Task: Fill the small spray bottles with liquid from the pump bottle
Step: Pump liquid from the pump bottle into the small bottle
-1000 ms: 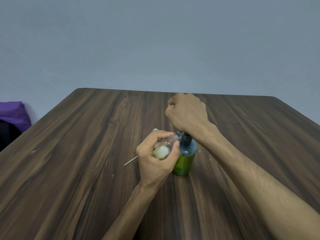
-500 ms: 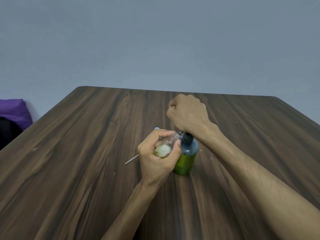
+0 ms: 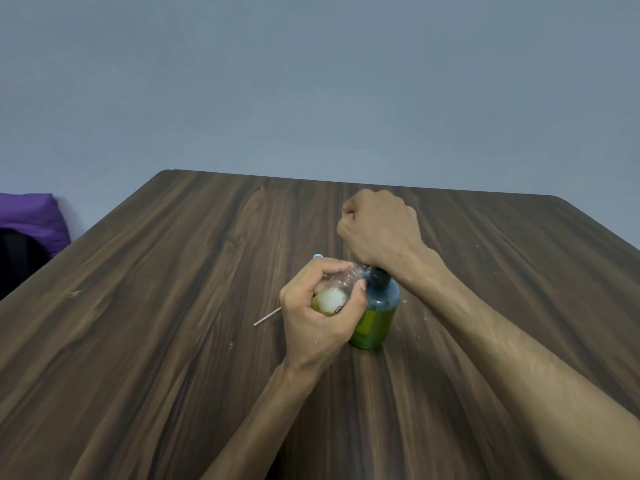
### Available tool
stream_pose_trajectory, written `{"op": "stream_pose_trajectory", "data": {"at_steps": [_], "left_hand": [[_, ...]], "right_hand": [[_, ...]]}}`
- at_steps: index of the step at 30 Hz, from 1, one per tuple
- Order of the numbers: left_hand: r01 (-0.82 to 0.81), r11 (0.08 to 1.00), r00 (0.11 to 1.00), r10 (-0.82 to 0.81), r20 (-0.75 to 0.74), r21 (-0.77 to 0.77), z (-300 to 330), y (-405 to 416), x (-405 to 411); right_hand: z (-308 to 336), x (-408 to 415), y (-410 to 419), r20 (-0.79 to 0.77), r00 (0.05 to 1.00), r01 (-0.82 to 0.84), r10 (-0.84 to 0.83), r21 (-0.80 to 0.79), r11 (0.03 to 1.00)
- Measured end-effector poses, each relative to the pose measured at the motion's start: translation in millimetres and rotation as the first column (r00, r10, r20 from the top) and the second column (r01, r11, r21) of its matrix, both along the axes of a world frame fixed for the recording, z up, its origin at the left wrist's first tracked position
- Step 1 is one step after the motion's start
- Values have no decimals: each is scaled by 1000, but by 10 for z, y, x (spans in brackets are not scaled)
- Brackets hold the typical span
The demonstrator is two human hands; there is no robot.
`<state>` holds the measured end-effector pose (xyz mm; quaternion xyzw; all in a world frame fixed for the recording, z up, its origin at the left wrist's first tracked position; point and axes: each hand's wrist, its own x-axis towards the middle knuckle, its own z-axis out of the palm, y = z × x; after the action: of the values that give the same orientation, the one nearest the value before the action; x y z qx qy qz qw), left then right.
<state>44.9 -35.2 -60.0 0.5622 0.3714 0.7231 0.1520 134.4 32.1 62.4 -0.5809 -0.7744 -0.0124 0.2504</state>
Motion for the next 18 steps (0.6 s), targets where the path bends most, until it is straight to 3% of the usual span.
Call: {"op": "stream_pose_trajectory", "data": {"at_steps": [18], "left_hand": [[-10, 1000, 1000, 10, -22, 23, -4, 7, -6]], "right_hand": [[44, 17, 4, -40, 999, 1, 0, 15, 1000]]}}
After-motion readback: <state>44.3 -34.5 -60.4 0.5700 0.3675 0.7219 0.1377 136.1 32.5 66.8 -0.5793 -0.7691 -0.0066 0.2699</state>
